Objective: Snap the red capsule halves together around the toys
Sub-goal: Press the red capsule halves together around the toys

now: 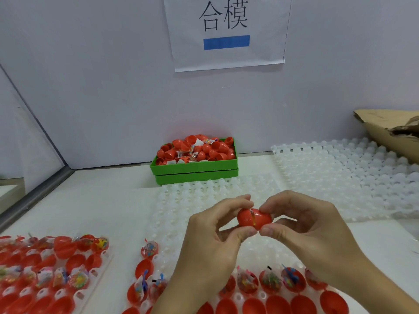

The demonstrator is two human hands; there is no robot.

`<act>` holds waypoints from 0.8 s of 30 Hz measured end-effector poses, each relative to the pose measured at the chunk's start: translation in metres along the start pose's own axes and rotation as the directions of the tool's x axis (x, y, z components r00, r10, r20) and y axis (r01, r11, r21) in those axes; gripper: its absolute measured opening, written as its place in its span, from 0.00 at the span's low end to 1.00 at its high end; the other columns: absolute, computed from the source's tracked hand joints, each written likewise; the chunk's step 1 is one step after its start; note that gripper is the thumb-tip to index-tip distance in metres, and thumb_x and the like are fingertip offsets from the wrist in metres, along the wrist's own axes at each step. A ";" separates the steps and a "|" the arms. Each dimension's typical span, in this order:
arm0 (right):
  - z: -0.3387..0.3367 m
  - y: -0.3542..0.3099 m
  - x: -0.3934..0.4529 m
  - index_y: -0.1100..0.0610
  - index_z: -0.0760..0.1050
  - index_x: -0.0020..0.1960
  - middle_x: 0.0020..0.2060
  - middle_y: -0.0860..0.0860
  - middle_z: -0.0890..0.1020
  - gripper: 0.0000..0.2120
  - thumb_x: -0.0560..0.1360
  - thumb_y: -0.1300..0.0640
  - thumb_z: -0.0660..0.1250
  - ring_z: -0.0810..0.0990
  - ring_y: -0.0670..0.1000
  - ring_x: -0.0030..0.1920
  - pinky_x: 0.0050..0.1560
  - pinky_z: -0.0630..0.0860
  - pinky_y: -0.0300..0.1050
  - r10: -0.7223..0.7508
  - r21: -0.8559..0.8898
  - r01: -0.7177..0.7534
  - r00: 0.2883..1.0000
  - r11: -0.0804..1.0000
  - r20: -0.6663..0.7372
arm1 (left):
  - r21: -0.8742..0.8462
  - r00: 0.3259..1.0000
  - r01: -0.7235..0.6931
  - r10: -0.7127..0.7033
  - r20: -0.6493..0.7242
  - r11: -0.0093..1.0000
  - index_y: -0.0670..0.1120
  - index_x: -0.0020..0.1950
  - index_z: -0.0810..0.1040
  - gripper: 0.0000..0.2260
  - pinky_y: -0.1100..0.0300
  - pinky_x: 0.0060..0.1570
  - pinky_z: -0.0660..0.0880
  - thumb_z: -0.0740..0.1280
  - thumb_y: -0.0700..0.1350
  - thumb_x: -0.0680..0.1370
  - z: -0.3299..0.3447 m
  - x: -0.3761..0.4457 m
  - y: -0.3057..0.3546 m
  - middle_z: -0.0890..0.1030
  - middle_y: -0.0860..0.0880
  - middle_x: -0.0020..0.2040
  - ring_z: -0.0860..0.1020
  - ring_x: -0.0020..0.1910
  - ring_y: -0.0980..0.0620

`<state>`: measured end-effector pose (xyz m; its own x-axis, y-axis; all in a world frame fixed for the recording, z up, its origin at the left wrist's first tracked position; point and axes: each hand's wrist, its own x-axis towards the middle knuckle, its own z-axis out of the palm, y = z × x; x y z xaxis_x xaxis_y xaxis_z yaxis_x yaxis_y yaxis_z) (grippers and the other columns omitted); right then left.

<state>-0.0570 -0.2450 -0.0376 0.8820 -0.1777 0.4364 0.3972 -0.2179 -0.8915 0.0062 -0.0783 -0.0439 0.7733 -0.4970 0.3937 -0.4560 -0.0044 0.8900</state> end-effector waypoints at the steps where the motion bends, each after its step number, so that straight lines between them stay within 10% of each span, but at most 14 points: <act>1: -0.001 -0.001 0.000 0.51 0.83 0.44 0.42 0.55 0.85 0.09 0.64 0.56 0.76 0.84 0.54 0.43 0.44 0.82 0.46 -0.001 -0.003 0.001 1.000 1.000 0.011 | -0.005 1.000 -0.004 0.003 -0.010 1.000 0.54 0.53 0.84 0.19 0.65 0.50 0.80 0.74 0.31 0.72 -0.001 0.000 0.000 0.84 0.57 0.55 0.80 0.59 0.58; 12: 0.003 0.005 -0.002 0.56 0.83 0.44 0.41 0.54 0.85 0.14 0.68 0.74 0.74 0.86 0.53 0.44 0.45 0.82 0.45 -0.028 -0.058 0.027 1.000 0.998 -0.011 | 0.076 0.995 -0.025 0.017 0.103 0.997 0.54 0.52 0.76 0.13 0.62 0.54 0.80 0.73 0.42 0.72 -0.003 -0.001 0.002 0.84 0.56 0.49 0.82 0.55 0.55; 24: 0.004 0.002 -0.001 0.53 0.85 0.46 0.42 0.50 0.84 0.11 0.64 0.60 0.75 0.85 0.53 0.44 0.44 0.82 0.41 -0.054 -0.039 0.052 0.996 0.998 -0.070 | 0.006 0.997 0.043 -0.042 -0.070 0.999 0.53 0.50 0.86 0.18 0.67 0.46 0.80 0.78 0.33 0.67 -0.002 0.002 0.003 0.87 0.56 0.45 0.85 0.46 0.58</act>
<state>-0.0563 -0.2413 -0.0402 0.8393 -0.2321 0.4915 0.4321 -0.2637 -0.8624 0.0074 -0.0777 -0.0402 0.8208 -0.4343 0.3710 -0.4253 -0.0312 0.9045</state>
